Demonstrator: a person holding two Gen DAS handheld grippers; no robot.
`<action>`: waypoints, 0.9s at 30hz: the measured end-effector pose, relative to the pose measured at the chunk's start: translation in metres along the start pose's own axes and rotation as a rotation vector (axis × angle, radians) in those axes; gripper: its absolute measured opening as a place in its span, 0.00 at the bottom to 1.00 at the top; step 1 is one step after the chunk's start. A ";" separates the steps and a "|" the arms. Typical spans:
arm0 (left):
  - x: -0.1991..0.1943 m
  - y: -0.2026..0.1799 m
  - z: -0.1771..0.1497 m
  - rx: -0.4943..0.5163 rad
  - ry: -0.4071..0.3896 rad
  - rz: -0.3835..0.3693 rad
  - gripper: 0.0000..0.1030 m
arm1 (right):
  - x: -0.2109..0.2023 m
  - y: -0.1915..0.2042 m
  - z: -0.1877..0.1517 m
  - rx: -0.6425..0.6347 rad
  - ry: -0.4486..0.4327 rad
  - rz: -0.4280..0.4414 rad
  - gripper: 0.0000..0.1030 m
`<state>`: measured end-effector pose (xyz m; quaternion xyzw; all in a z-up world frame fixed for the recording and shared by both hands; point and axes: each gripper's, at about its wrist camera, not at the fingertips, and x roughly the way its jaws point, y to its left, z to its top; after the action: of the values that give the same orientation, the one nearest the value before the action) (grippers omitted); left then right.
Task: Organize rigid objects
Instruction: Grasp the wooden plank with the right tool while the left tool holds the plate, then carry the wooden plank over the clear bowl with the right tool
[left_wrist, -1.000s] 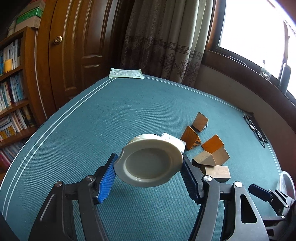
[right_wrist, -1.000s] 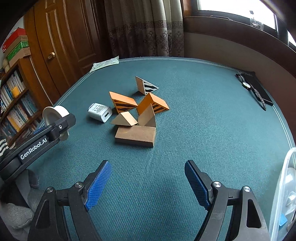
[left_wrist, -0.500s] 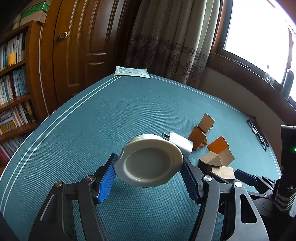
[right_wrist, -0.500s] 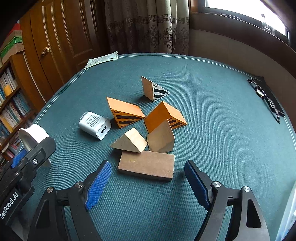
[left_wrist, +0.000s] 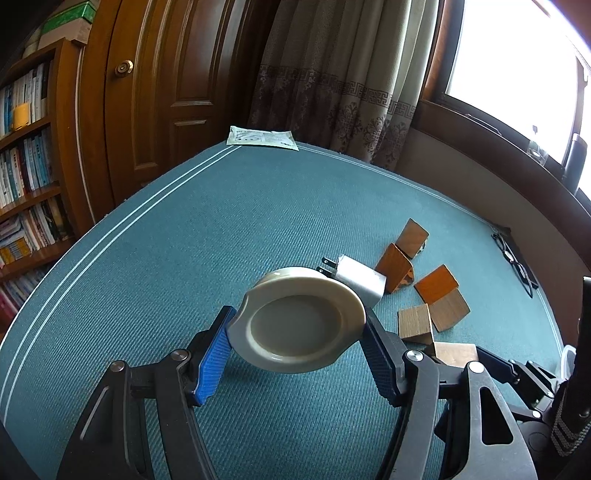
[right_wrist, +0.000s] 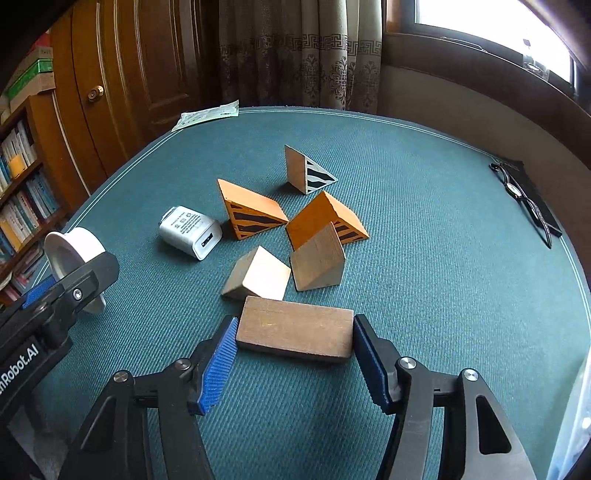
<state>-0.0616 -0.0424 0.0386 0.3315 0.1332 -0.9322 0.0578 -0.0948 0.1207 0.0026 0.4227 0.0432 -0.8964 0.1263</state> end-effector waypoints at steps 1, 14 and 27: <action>0.000 0.000 0.000 0.001 0.000 0.000 0.65 | -0.003 -0.001 -0.003 0.002 0.001 0.002 0.63; -0.001 -0.008 -0.003 0.028 -0.004 -0.004 0.65 | -0.036 -0.027 -0.039 0.046 0.011 -0.002 0.63; -0.011 -0.027 -0.013 0.065 0.035 -0.035 0.65 | -0.074 -0.056 -0.060 0.134 -0.038 -0.009 0.63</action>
<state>-0.0502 -0.0128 0.0415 0.3471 0.1094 -0.9310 0.0284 -0.0194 0.2001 0.0195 0.4130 -0.0173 -0.9056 0.0946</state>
